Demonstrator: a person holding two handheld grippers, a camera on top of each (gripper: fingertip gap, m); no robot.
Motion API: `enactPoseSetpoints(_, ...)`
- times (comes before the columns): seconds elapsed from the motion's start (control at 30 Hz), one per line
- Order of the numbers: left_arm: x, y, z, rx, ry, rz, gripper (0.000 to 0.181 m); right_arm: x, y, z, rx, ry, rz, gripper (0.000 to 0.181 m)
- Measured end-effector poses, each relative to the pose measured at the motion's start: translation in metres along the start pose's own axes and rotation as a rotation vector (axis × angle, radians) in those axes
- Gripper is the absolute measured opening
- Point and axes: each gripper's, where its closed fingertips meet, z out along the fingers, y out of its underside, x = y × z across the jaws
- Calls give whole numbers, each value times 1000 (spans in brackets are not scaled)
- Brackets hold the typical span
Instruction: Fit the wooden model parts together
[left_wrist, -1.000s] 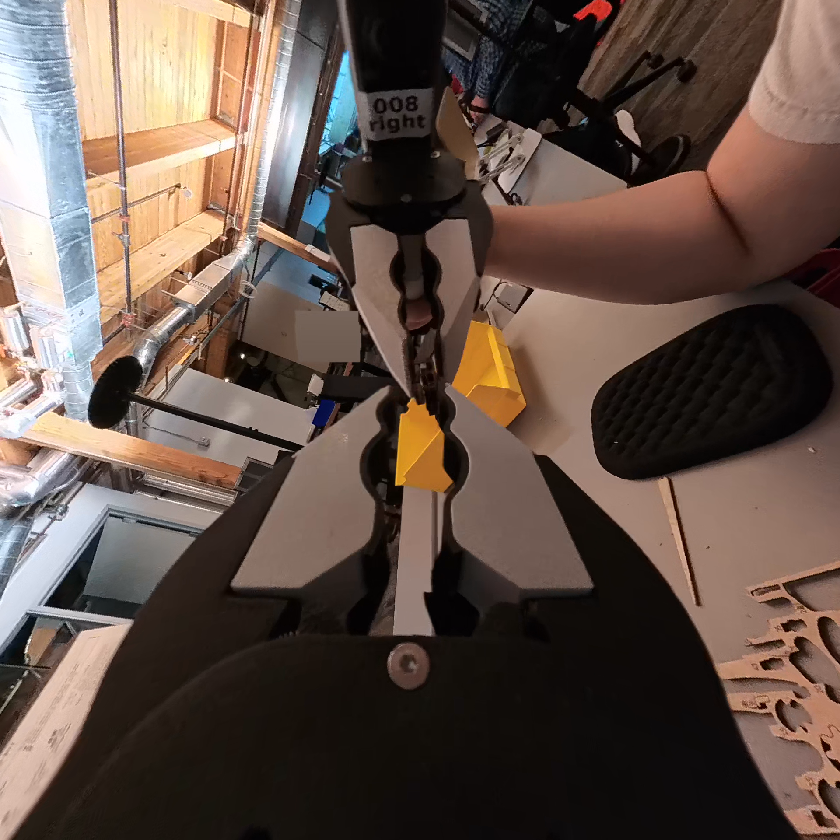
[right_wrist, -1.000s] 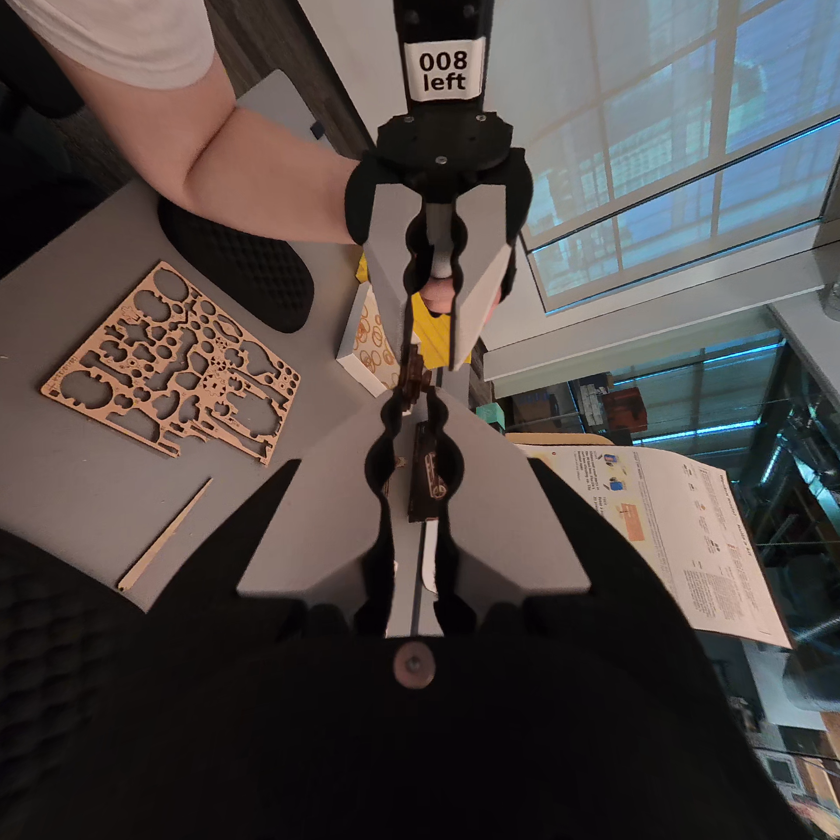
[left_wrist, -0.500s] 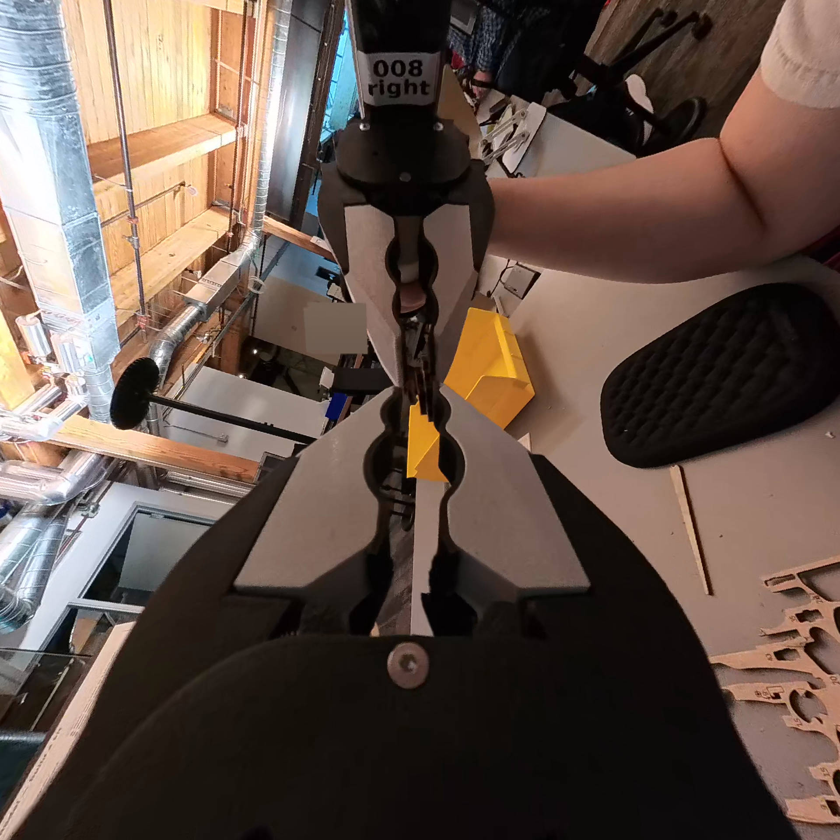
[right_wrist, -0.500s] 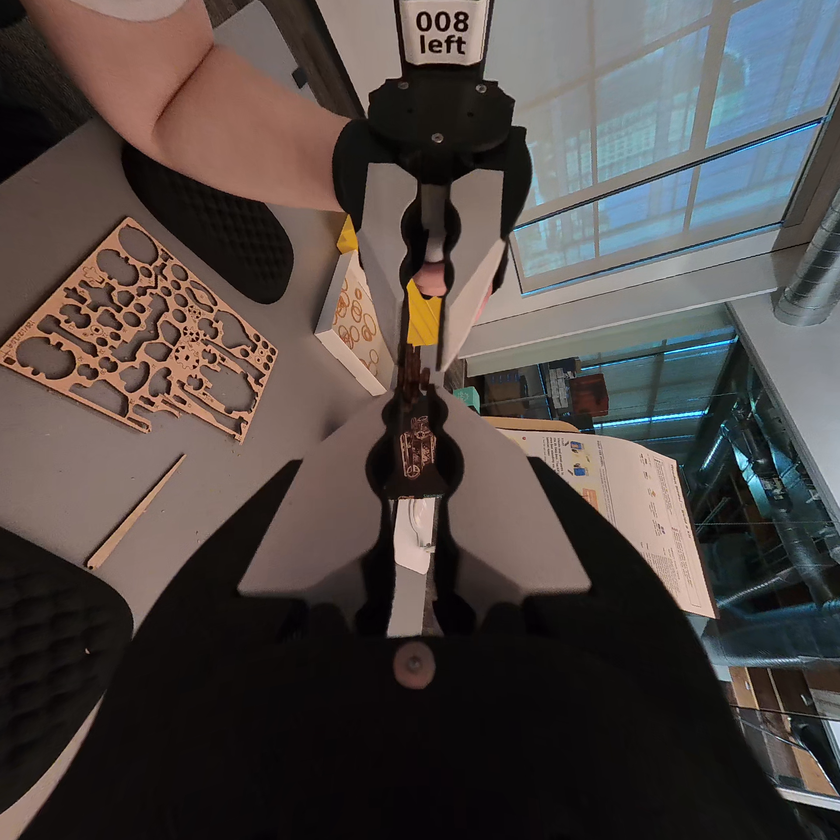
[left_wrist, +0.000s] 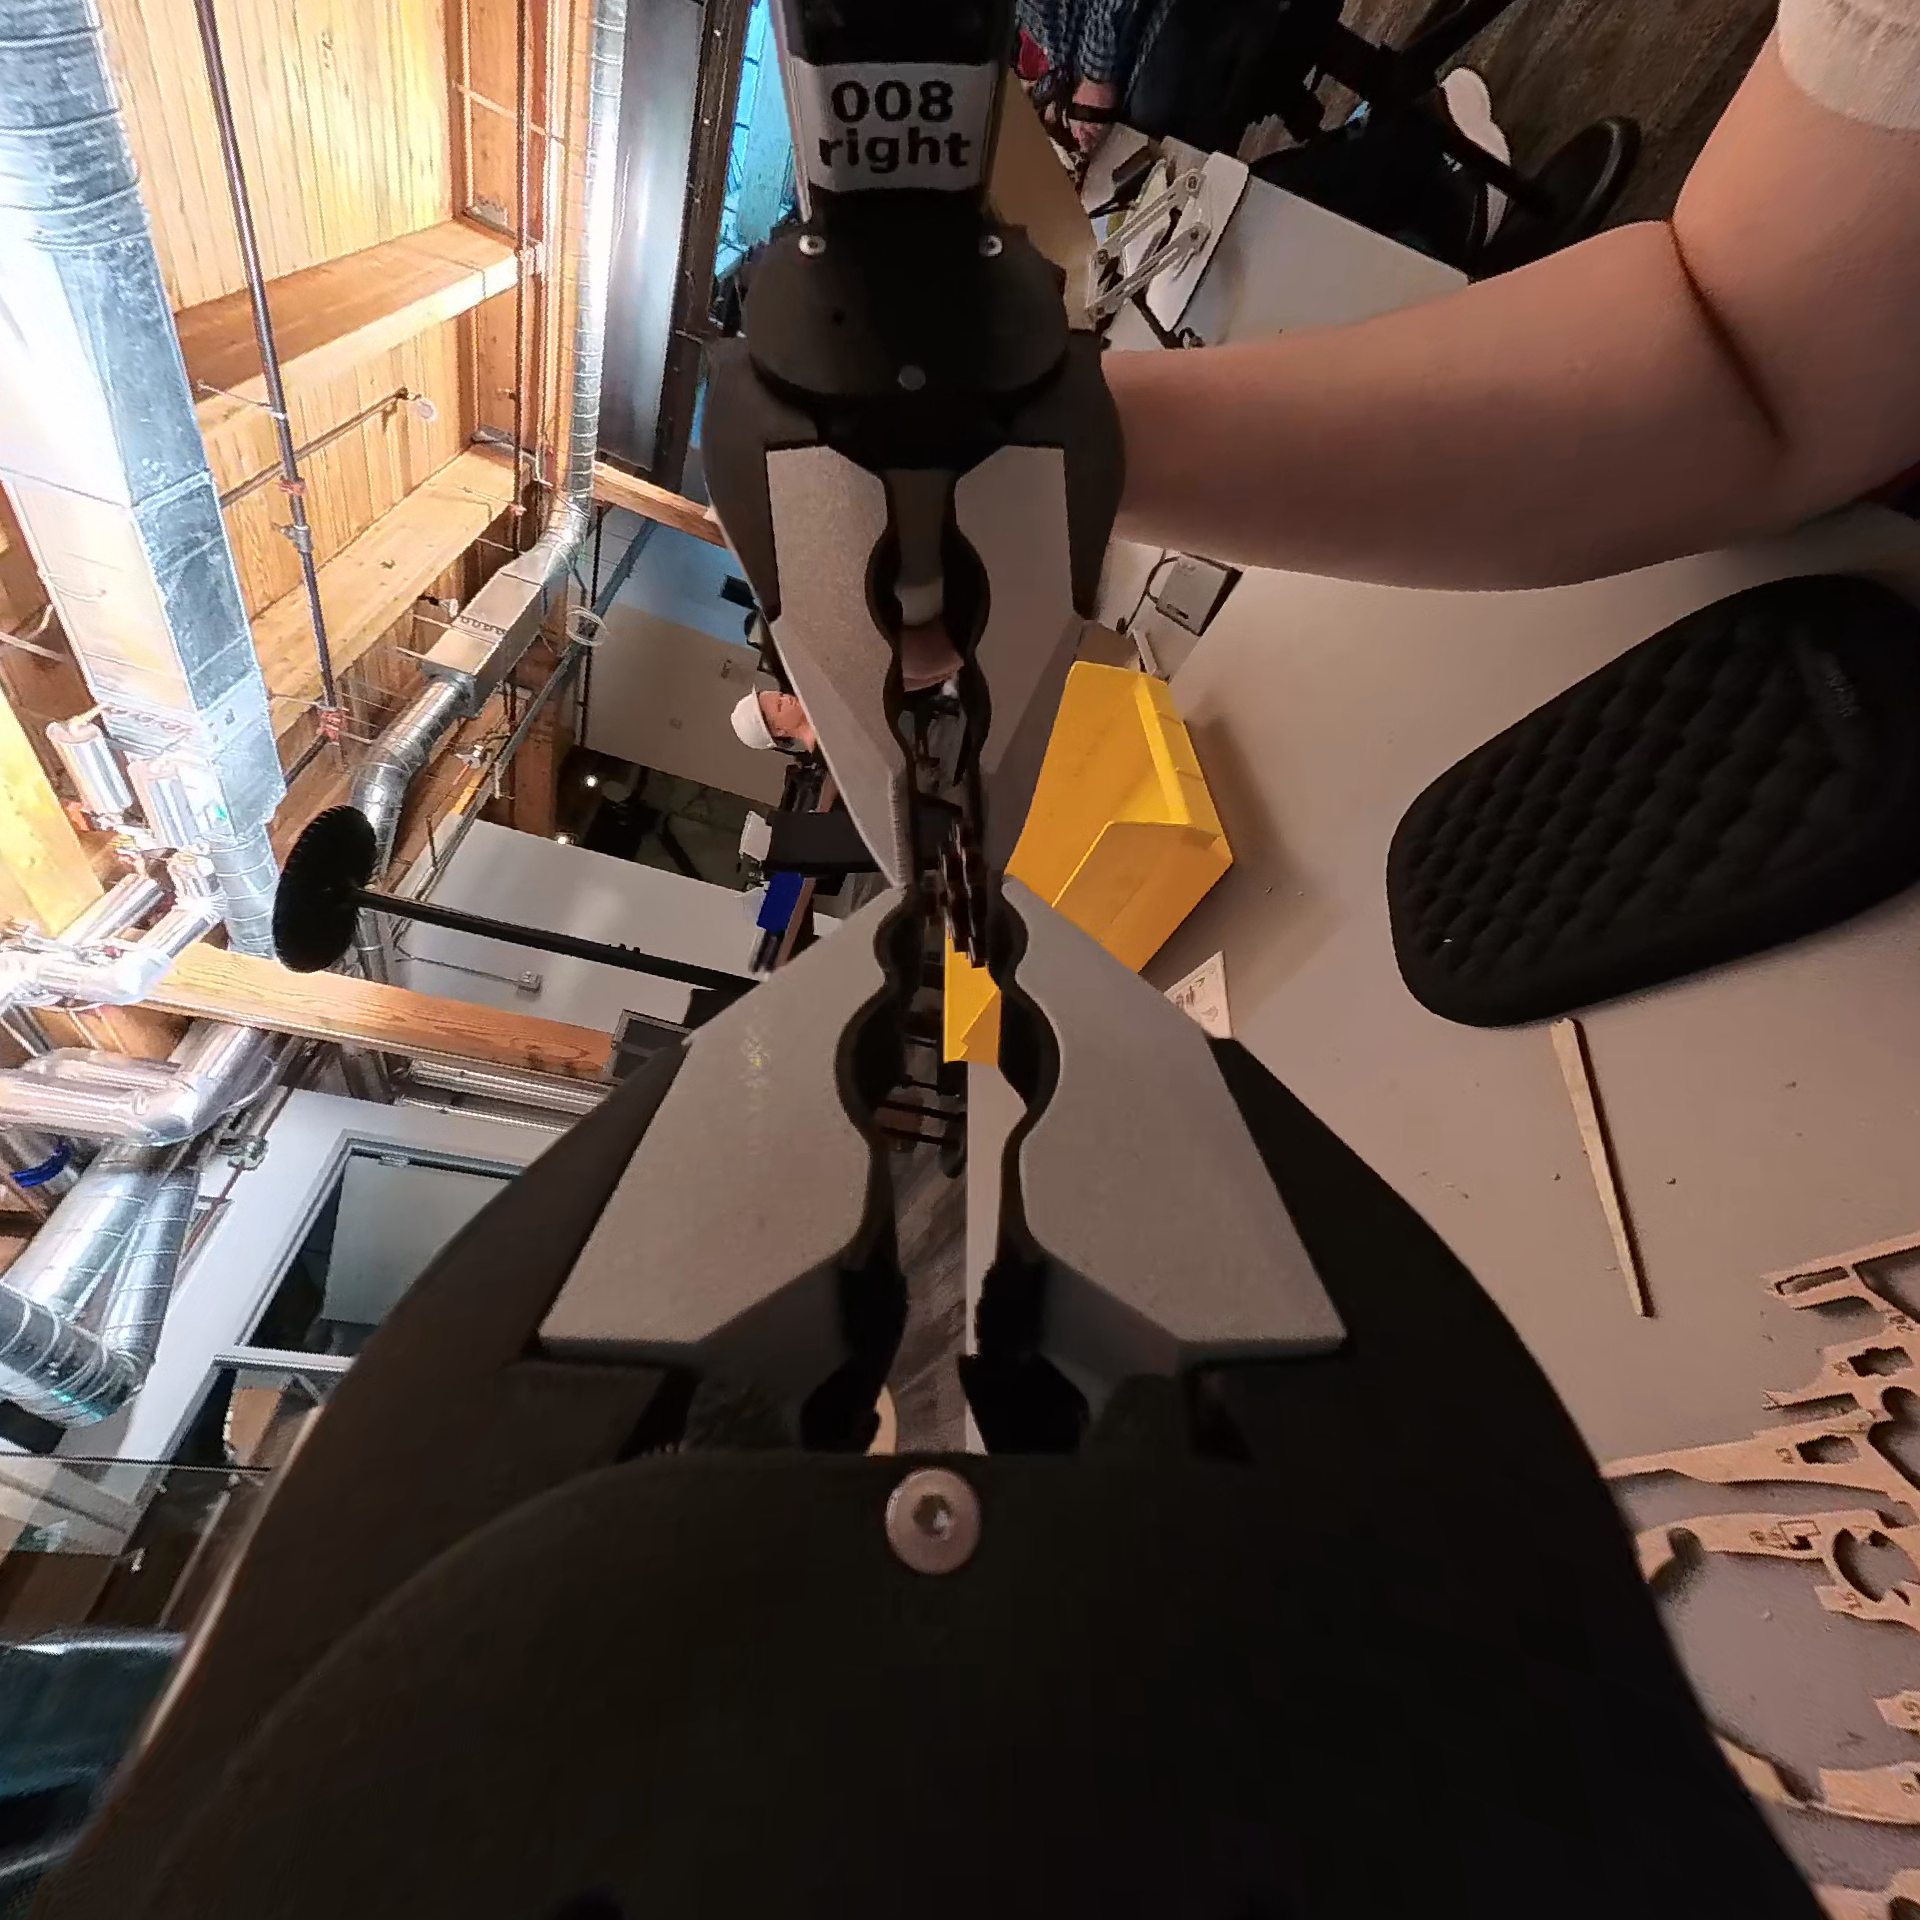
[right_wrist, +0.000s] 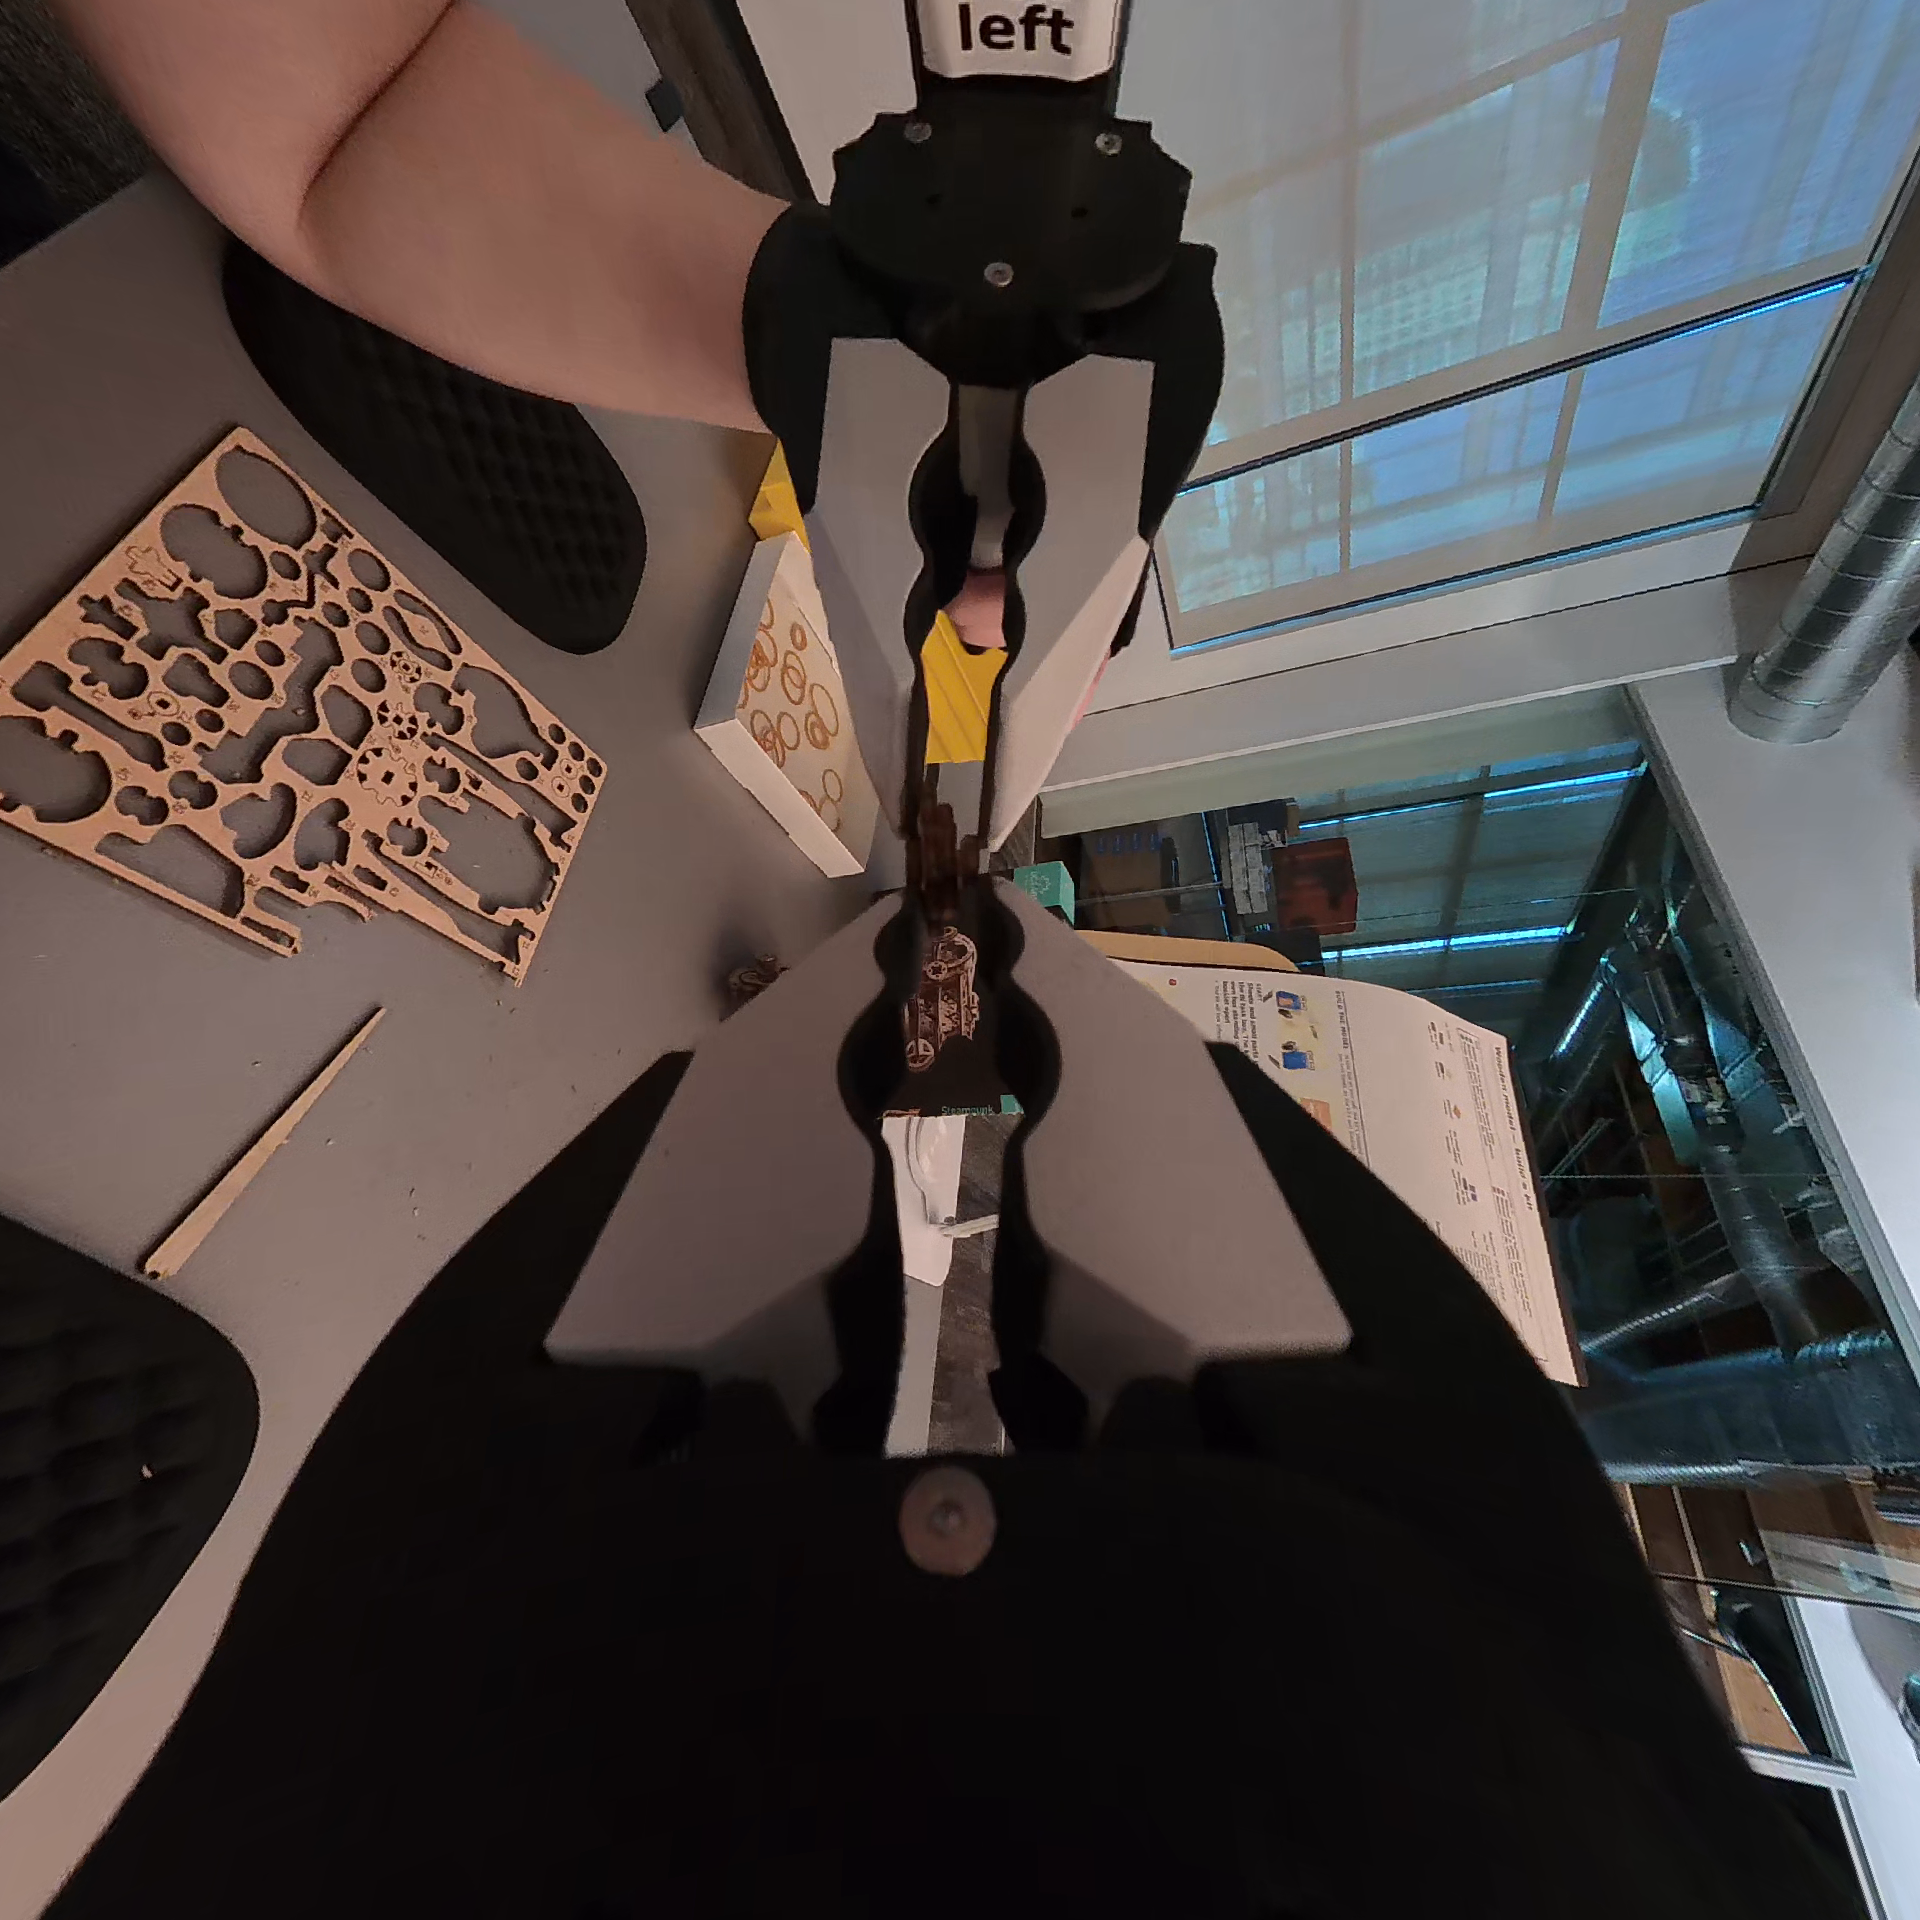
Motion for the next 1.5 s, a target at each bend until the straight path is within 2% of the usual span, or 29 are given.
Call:
enactPoseSetpoints(0.73, -6, -3, -2, 60, 44, -93, 9, 6, -4, -1, 40, -5, 86, 8)
enactPoseSetpoints(1.03, -22, -4, -4, 57, -100, -53, 11, 18, -3, -5, -11, 85, 71, 9)
enactPoseSetpoints(1.1, -21, -1, -3, 29, -101, -46, 14, 17, -1, -4, -46, 86, 56, 8)
enactPoseSetpoints(1.2, -16, 1, -2, 20, -74, -29, 7, 15, 1, -2, -82, 85, 37, 8)
enactPoseSetpoints(1.33, -12, 2, -1, 20, -70, 9, 7, 12, 2, -3, -113, 80, 3, 8)
enactPoseSetpoints(1.5, -8, 6, 1, 10, -37, -30, 8, 7, 4, -2, -132, 61, -26, 8)
